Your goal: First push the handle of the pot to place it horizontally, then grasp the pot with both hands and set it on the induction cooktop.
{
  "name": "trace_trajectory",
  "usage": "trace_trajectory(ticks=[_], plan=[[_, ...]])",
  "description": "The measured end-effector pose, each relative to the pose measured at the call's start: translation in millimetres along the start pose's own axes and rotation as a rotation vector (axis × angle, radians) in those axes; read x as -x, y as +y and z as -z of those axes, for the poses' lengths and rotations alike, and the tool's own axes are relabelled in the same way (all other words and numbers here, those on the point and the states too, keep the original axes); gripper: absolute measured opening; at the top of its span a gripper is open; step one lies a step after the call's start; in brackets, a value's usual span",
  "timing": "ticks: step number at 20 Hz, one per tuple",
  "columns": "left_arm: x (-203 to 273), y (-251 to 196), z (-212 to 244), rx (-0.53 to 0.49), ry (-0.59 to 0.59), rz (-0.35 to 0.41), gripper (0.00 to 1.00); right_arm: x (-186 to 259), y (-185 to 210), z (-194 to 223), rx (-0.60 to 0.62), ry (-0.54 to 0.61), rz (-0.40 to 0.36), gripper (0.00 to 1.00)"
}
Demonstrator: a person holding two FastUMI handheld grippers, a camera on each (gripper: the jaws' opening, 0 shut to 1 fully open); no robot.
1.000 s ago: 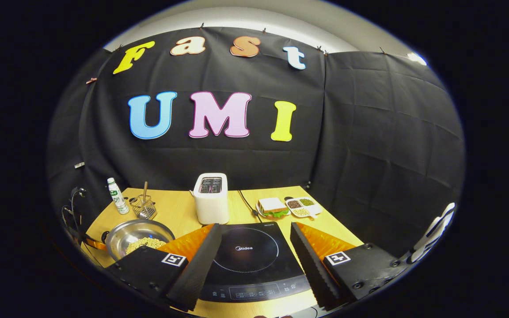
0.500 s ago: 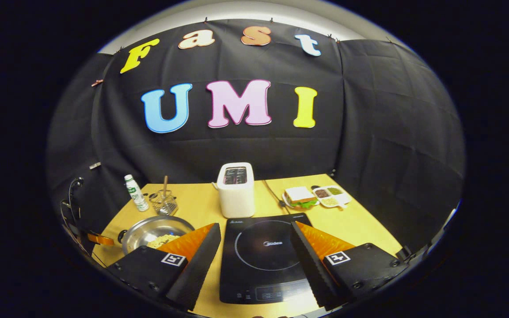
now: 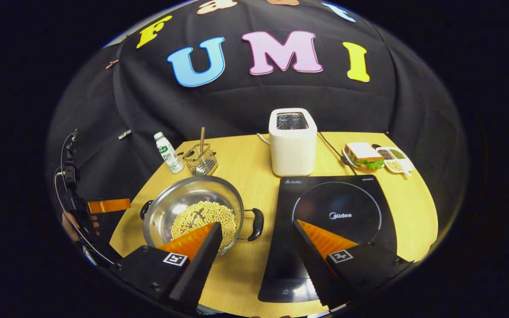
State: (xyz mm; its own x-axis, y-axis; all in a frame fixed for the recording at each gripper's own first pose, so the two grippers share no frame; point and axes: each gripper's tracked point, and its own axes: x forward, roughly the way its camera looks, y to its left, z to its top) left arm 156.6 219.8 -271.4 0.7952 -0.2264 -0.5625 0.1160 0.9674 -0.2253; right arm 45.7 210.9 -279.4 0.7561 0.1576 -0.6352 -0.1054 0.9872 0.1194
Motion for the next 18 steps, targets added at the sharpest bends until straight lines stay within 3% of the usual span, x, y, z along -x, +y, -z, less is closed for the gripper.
trace_trajectory(ticks=[11, 15, 16, 18], plan=[[-45.4, 1.8, 7.6, -0.027, 0.047, 0.057, 0.96, -87.1, 4.1, 37.2, -0.024, 0.174, 0.005, 0.99], [-64.5, -1.5, 17.6, -0.002, 0.089, 0.089, 0.96, -100.9, 5.5, 37.1, 0.008, 0.158, 0.007, 0.96], [-68.0, -2.5, 20.3, 0.005, 0.103, 0.098, 0.96, -104.3, 7.7, 40.3, 0.010, 0.174, 0.001, 0.90], [-75.8, -1.9, 24.2, 0.010, 0.122, 0.107, 0.96, -110.6, 12.1, 49.0, 0.008, 0.208, -0.014, 0.90]])
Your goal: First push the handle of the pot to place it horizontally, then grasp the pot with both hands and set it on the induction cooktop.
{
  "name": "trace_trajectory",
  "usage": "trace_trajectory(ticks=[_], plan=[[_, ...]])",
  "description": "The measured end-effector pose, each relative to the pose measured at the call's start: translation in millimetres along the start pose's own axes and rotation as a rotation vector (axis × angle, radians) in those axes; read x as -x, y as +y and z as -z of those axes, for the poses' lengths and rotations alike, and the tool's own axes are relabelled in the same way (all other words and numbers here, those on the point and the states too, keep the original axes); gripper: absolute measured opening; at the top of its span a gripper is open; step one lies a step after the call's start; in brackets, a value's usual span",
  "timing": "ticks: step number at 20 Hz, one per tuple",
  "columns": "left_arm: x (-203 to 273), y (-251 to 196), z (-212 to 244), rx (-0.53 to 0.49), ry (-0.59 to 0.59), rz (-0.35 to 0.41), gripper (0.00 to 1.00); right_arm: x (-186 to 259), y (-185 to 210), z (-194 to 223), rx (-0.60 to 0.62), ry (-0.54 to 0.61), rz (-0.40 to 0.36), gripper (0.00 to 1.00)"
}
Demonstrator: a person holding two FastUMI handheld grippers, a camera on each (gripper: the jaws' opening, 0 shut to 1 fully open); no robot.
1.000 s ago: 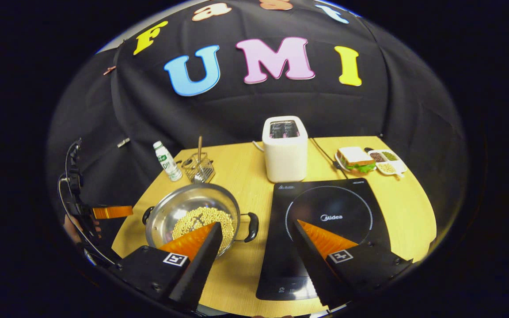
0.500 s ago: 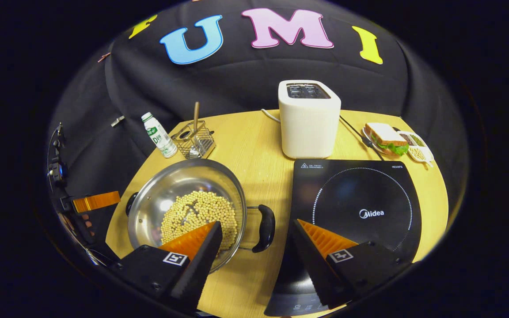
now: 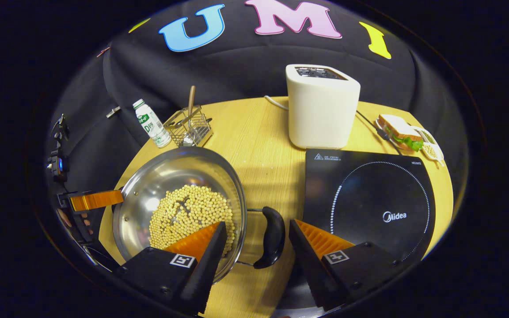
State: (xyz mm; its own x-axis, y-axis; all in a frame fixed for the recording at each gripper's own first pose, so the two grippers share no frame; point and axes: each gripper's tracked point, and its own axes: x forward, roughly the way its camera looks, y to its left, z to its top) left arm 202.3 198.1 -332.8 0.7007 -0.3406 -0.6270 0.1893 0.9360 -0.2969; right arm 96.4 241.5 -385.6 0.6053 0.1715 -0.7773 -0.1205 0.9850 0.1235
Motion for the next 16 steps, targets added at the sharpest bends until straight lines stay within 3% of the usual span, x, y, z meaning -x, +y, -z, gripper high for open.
trace_trajectory(ticks=[2, 5, 7, 8, 9, 10, 12, 16], plan=[[-7.1, 2.7, 2.9, -0.005, 0.017, 0.006, 0.96, -4.8, 0.2, -1.4, 0.005, 0.002, 0.003, 0.80], [-15.0, -0.7, 9.0, -0.007, 0.052, 0.036, 0.96, -12.2, -6.9, 0.0, 0.012, 0.024, 0.031, 0.79], [-20.5, -3.5, 11.5, -0.008, 0.067, 0.053, 0.93, -15.1, -5.1, 0.3, -0.008, 0.040, 0.026, 0.60], [-22.5, -4.4, 12.5, -0.006, 0.074, 0.055, 0.87, -16.3, -4.2, 0.3, -0.009, 0.049, 0.025, 0.68], [-25.8, -5.7, 17.2, -0.002, 0.087, 0.052, 0.85, -18.3, -6.4, 4.8, 0.002, 0.062, 0.030, 0.60], [-29.6, -7.5, 23.6, 0.005, 0.108, 0.052, 0.82, -15.6, -6.8, -1.1, -0.006, 0.073, 0.035, 0.65], [-32.8, -8.7, 39.8, 0.020, 0.153, 0.035, 0.67, -19.7, -6.9, 4.4, -0.029, 0.101, 0.052, 0.61], [-35.2, -8.8, 42.7, 0.066, 0.162, 0.020, 0.65, -17.5, -8.3, 8.3, -0.032, 0.112, 0.049, 0.58]])
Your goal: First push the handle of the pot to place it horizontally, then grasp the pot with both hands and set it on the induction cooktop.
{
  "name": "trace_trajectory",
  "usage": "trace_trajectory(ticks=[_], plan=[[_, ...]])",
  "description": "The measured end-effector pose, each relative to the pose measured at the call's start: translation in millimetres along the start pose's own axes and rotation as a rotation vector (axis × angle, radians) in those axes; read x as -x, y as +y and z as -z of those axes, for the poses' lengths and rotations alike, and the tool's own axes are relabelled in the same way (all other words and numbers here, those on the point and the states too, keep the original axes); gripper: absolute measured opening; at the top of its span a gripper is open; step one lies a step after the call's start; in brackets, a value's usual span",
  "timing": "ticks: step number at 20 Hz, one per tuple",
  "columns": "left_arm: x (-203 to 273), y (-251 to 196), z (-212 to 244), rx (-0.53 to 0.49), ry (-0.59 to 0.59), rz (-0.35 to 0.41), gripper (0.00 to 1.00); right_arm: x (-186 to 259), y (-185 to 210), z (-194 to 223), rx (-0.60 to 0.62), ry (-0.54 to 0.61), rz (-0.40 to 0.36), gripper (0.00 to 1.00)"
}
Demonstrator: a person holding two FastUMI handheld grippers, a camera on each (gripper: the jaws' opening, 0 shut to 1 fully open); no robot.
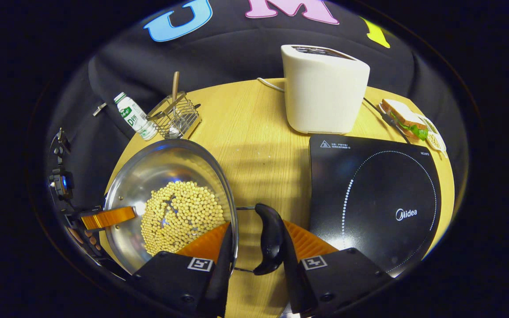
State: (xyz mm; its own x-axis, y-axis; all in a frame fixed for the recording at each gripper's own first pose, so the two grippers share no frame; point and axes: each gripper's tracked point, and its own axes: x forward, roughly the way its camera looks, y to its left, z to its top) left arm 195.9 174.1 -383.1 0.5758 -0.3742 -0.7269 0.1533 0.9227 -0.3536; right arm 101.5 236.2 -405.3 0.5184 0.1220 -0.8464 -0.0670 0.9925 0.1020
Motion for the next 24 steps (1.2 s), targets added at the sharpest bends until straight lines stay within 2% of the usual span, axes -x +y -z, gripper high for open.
trace_trajectory(ticks=[1, 2, 6, 9, 13, 15, 19, 20, 21, 22, 23, 24], plan=[[-0.1, -0.2, 0.4, 0.003, -0.004, 0.000, 0.64, 2.1, 0.2, 0.4, -0.008, 0.000, 0.000, 0.58], [0.9, 0.0, -0.3, 0.003, 0.000, -0.001, 0.63, -1.8, 0.5, 1.3, -0.005, 0.000, 0.000, 0.53], [5.2, -1.0, 0.9, -0.011, 0.004, -0.011, 0.58, 2.8, 2.3, 9.8, 0.017, 0.017, 0.005, 0.53], [20.4, -0.2, 2.6, -0.023, -0.007, -0.022, 0.59, 14.0, 7.0, 20.4, 0.008, 0.042, -0.009, 0.53], [40.9, -8.3, 1.4, -0.041, -0.028, -0.017, 0.55, 37.3, 8.8, 13.3, 0.022, -0.001, -0.017, 0.53], [51.1, -19.3, -2.8, -0.047, -0.045, -0.008, 0.57, 53.0, 5.3, 6.7, 0.024, -0.027, -0.014, 0.53], [60.1, -57.8, -12.8, -0.087, -0.071, 0.023, 0.57, 86.7, -21.6, -2.4, 0.006, -0.067, 0.012, 0.52], [59.8, -71.0, -14.7, -0.100, -0.072, 0.033, 0.57, 94.4, -32.3, -4.0, -0.004, -0.076, 0.022, 0.48], [57.3, -84.3, -15.5, -0.110, -0.074, 0.045, 0.57, 102.8, -43.0, -5.6, -0.011, -0.085, 0.031, 0.53], [55.4, -98.4, -16.3, -0.121, -0.074, 0.056, 0.57, 110.4, -55.4, -7.5, -0.021, -0.095, 0.041, 0.48], [53.2, -113.6, -17.7, -0.133, -0.074, 0.067, 0.57, 117.1, -68.6, -8.5, -0.030, -0.104, 0.049, 0.48], [50.6, -128.2, -19.4, -0.144, -0.072, 0.077, 0.57, 123.6, -82.1, -9.1, -0.042, -0.112, 0.058, 0.53]])
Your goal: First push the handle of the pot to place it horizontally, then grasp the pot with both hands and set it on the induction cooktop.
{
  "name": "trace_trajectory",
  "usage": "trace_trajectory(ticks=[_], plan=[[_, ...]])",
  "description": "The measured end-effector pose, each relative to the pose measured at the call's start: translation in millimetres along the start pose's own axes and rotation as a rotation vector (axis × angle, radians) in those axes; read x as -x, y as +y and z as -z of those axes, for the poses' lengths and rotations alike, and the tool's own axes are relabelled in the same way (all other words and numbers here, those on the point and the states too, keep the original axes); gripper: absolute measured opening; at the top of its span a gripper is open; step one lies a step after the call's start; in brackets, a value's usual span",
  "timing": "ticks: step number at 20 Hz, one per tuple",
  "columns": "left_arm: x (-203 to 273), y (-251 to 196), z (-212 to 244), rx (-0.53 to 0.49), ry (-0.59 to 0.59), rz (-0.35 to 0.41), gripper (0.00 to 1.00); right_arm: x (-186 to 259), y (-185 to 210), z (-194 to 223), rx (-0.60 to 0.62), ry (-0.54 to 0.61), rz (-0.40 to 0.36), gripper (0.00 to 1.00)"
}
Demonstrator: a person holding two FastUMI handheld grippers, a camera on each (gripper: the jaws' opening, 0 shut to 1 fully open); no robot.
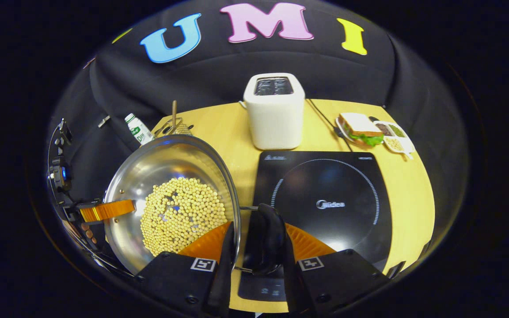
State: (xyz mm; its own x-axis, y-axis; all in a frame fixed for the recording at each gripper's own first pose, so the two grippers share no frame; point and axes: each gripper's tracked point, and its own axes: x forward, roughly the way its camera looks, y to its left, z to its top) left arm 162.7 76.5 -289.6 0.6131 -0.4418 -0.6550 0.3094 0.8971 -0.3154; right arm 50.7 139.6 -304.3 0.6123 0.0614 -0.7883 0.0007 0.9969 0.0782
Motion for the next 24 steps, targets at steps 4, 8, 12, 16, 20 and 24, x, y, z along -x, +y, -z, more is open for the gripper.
trace_trajectory(ticks=[4, 8, 12, 16, 20, 24], plan=[[-21.7, -63.5, -3.9, -0.039, 0.010, 0.033, 0.57, 18.2, -61.3, -2.2, -0.040, -0.003, 0.038, 0.48], [-53.1, -118.9, -2.2, -0.041, 0.025, 0.052, 0.57, 26.0, -121.0, -8.6, -0.056, 0.003, 0.067, 0.53], [-81.7, -161.4, -3.0, -0.035, 0.040, 0.059, 0.57, 21.6, -168.5, -17.2, -0.071, 0.013, 0.078, 0.53], [-100.9, -179.2, -2.7, -0.031, 0.045, 0.050, 0.57, 7.6, -201.1, -23.2, -0.083, 0.027, 0.075, 0.52], [-135.3, -196.0, -6.8, -0.014, 0.062, 0.039, 0.57, -11.7, -225.2, -26.7, -0.087, 0.049, 0.068, 0.53], [-147.4, -199.8, -13.2, 0.006, 0.058, 0.025, 0.57, -27.7, -236.7, -32.2, -0.103, 0.064, 0.047, 0.52]])
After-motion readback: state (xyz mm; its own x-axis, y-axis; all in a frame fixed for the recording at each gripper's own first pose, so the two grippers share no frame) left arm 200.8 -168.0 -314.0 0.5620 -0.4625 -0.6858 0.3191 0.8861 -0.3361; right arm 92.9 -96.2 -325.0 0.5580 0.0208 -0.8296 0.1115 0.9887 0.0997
